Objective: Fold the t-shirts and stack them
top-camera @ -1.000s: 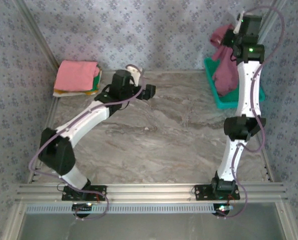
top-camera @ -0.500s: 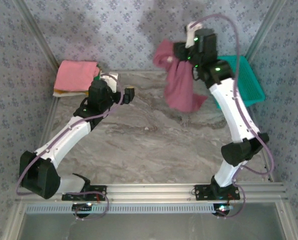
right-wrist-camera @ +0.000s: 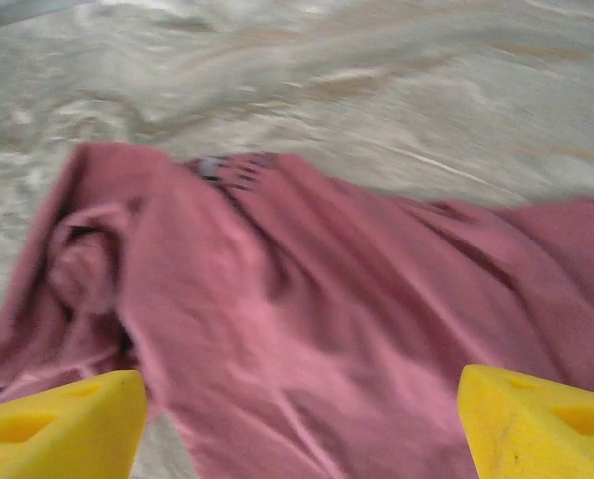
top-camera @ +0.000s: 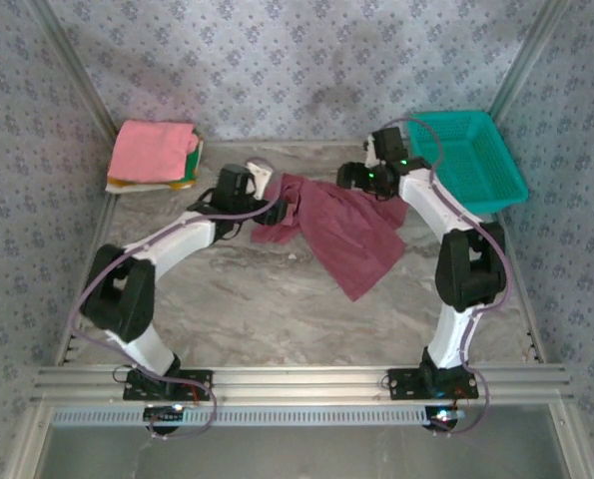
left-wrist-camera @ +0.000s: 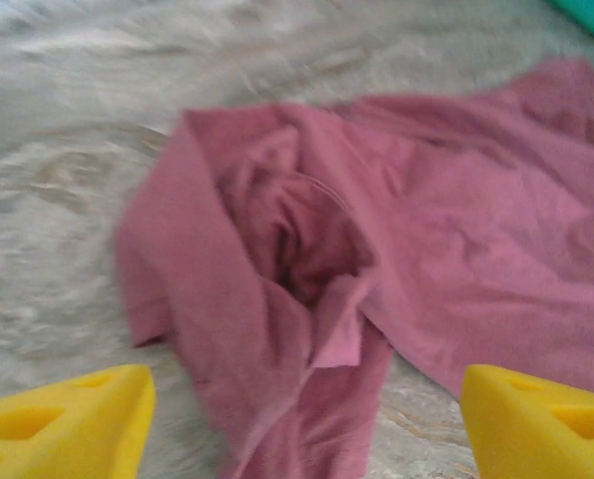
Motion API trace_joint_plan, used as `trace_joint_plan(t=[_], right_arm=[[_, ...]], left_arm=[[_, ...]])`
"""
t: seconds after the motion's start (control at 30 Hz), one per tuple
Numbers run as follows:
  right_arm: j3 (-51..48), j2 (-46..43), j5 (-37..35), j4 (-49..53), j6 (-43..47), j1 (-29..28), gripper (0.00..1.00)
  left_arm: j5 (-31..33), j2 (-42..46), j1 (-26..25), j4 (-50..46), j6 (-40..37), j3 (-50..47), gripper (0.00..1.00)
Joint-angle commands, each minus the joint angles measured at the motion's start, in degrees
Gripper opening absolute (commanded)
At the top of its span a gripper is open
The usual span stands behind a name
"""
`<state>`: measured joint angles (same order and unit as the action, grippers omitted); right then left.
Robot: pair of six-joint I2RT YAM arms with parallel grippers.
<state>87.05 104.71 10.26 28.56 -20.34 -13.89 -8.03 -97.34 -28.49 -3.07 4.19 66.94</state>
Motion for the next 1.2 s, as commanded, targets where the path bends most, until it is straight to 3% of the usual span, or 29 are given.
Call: trace_joint_plan(t=[0.0,0.1,0.23,0.33,0.43,0.63,0.67,0.8,0.93,1.07,1.17], right_arm=[[-8.3,-6.7,-1.3,-0.2,-2.4,-0.2,0.88],[-19.2,-13.5,-2.3,-1.2,-3.9,0.0,0.89],[-30.8,-23.3,-3.4,-0.5,-6.7,-0.1,0.89],[-36.8,-27.9,-1.9,-0.6,-9.4,-0.2,0.89],[-40.2,-27.6,-3.0,0.2,-10.6,-1.2,0.93],[-41.6,-22.3,-2.2,-0.9,-11.3,-6.0,0.93],[-41.6,-21.8,-1.6,-1.7,-11.7,-7.4,0.92],[-40.4,-17.6,-2.4,-3.4,-11.9,-12.4,0.73],[-41.3,-13.3,0.8,-7.9,-13.2,-11.7,0.36],[-38.8,-12.4,-1.9,-4.9,-11.4,-11.3,0.0],[-38.2,-15.4,-2.9,-3.7,-9.8,-8.8,0.0]], left_arm=[[1.1,-6.0,-0.4,-4.1,-2.0,3.8,0.82],[3.0,-8.9,0.0,-5.1,-0.7,4.4,0.84],[1.5,-5.6,-0.2,-1.1,2.1,-1.3,0.85],[2.7,-5.4,0.0,-0.4,3.4,-4.3,0.8],[1.9,-6.7,1.1,-0.8,3.7,-4.7,0.58],[2.0,-6.1,2.2,-1.3,4.7,-5.2,0.0],[2.8,-5.3,2.5,-1.9,4.8,-5.5,0.0],[8.8,0.1,4.0,-4.0,4.4,-7.4,0.0],[11.6,5.4,7.1,-4.3,4.5,-10.1,0.0],[16.8,9.2,9.3,-7.0,4.6,-11.2,0.0],[18.7,10.7,11.8,-10.3,3.9,-11.0,0.0]])
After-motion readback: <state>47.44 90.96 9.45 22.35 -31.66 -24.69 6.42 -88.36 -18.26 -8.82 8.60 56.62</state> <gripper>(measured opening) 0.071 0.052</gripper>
